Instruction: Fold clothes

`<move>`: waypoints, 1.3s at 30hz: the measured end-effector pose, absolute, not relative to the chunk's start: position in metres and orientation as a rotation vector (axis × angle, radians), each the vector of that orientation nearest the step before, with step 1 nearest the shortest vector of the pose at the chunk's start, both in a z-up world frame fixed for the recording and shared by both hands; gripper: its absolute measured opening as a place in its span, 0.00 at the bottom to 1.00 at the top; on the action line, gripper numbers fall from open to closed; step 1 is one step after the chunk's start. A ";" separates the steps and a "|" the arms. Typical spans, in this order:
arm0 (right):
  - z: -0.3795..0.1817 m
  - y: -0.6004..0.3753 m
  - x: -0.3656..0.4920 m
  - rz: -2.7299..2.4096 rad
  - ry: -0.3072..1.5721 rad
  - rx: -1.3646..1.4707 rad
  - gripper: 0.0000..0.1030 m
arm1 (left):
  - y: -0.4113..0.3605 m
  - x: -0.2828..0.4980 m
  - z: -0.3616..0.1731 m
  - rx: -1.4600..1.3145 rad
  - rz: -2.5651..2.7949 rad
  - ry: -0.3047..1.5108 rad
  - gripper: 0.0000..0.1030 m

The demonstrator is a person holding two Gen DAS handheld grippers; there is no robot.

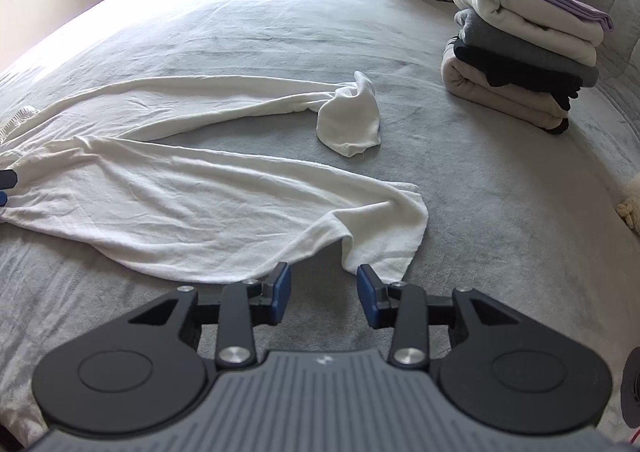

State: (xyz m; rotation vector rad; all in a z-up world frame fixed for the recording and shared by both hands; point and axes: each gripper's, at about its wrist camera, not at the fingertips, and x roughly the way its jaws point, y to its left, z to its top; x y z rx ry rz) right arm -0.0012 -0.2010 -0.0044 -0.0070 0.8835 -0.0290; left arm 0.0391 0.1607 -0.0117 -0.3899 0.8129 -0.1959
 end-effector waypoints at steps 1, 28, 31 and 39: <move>-0.004 -0.198 -0.002 -0.024 0.881 -0.010 0.40 | 0.163 0.036 -0.012 -0.384 -0.200 0.813 0.62; -0.021 -0.051 -0.002 0.339 0.833 -0.116 0.35 | 0.303 -0.013 -0.028 -0.593 0.014 0.751 0.43; -0.023 -0.038 -0.002 0.381 0.840 -0.128 0.32 | 0.316 -0.009 -0.031 -0.661 0.068 0.720 0.40; -0.023 0.025 0.002 0.574 0.792 -0.163 0.30 | 0.335 0.002 -0.037 -0.771 0.198 0.629 0.30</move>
